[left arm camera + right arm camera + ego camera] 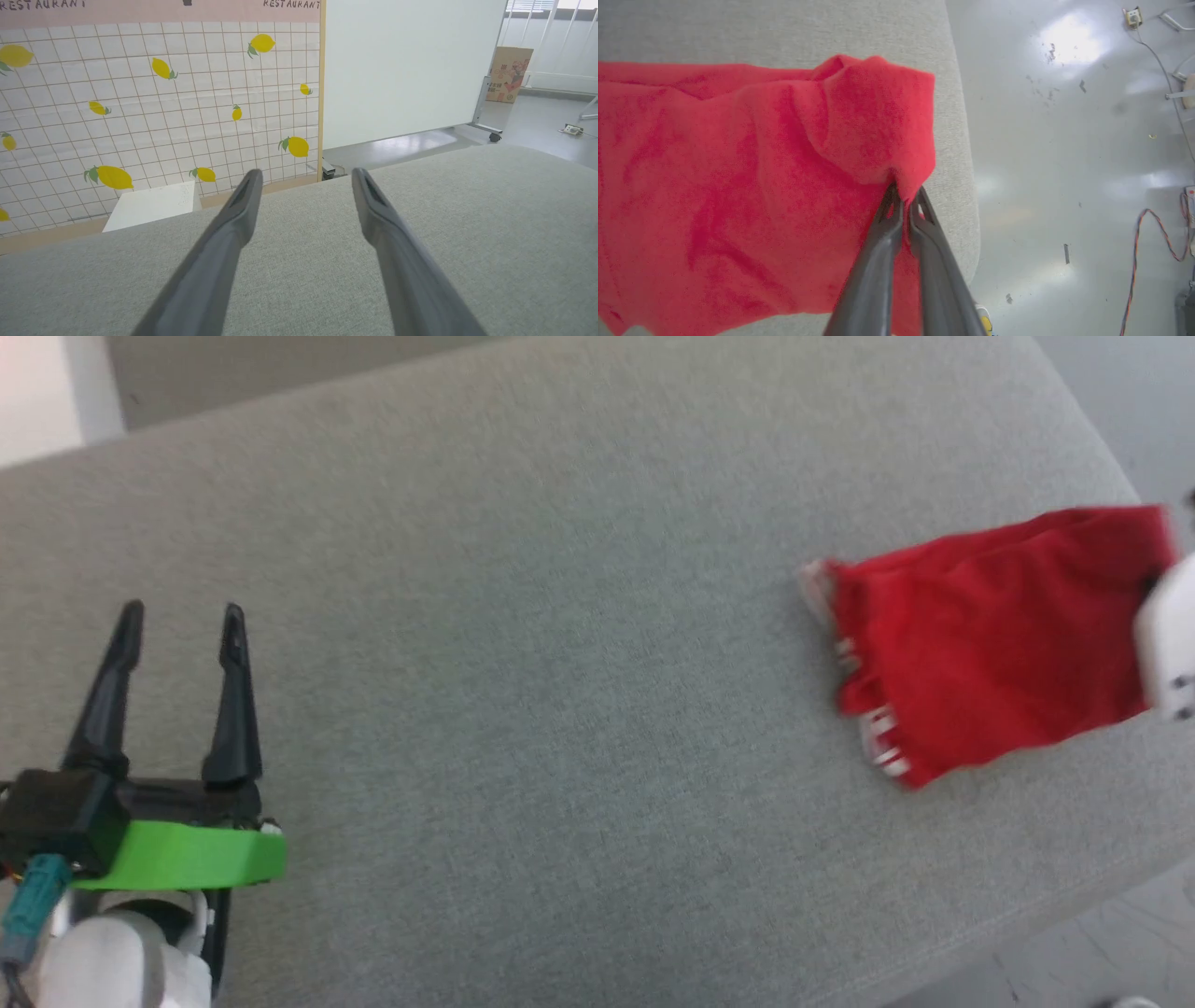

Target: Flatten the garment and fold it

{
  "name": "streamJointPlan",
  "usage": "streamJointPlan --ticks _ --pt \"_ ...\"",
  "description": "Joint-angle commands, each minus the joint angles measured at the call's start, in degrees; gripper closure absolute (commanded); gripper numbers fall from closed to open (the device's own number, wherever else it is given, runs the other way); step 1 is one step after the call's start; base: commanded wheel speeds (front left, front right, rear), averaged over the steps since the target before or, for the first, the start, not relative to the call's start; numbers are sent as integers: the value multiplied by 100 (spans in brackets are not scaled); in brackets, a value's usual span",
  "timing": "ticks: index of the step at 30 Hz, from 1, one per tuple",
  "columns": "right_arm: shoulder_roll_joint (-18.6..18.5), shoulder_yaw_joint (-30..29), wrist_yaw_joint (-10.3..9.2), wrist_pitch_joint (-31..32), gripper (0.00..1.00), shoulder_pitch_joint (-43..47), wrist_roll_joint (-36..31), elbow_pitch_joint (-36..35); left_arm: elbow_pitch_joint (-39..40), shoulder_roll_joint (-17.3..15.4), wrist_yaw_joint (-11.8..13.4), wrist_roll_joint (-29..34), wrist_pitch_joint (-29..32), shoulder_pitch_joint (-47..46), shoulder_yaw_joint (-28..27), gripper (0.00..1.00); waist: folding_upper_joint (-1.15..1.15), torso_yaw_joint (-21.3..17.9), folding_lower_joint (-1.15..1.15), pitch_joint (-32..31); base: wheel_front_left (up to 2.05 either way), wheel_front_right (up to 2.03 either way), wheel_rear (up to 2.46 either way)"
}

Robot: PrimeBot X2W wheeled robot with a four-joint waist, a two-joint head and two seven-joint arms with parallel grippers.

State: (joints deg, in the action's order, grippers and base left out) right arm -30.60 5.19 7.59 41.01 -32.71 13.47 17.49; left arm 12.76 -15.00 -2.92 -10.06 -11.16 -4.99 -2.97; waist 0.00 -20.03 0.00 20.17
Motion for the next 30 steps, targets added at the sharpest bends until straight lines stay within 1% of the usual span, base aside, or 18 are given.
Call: streamJointPlan --ticks 1,5,9,10,11,13,16,20,22,24,26,30 --pt "-44 -164 -10 -111 100 -200 -122 142 100 -87 38 37 61 -92 -44 0 0 -136 0 813 0 0 0" --pt "-82 -737 -10 -387 100 -531 -384 558 360 -214 48 53 248 -126 -101 0 0 -24 0 1150 0 0 0" --pt "102 -1233 -10 -653 100 -842 -699 932 513 -293 55 52 371 -148 -130 0 0 37 0 1350 0 0 0" --pt "166 -1347 -10 -692 83 -898 -810 1045 536 -309 58 50 395 -151 -136 0 0 47 0 1378 0 0 0" --pt "208 -1416 -10 -734 0 -935 -903 1124 550 -319 61 47 408 -151 -140 0 0 52 0 1390 0 0 0" --pt "293 -1626 -10 -906 0 -1045 -1112 1286 577 -334 70 40 432 -148 -143 0 0 64 0 1400 0 0 0" --pt "375 -1761 -10 -1081 0 -1159 -1268 1451 557 -340 89 31 427 -134 -150 0 0 68 0 1330 0 0 0" --pt "361 -1739 -10 -1299 0 -1275 -1326 1471 461 -306 113 -5 345 -81 -145 0 0 74 0 1102 0 0 0" --pt "329 -1603 -10 -1437 0 -1345 -1181 1411 373 -262 135 -44 279 -46 -148 0 0 85 0 921 0 0 0" --pt "254 -1366 -10 -1604 0 -1430 -1025 1279 280 -221 166 -85 203 2 -173 0 0 92 0 724 0 0 0" --pt "316 -1163 -10 -1699 0 -1504 -748 1024 167 -156 196 -148 108 61 -195 0 0 120 0 462 0 0 0" --pt "498 -810 -10 -1956 0 -1567 -195 190 -58 -29 233 -275 -26 170 -219 0 0 255 0 -48 0 0 0"
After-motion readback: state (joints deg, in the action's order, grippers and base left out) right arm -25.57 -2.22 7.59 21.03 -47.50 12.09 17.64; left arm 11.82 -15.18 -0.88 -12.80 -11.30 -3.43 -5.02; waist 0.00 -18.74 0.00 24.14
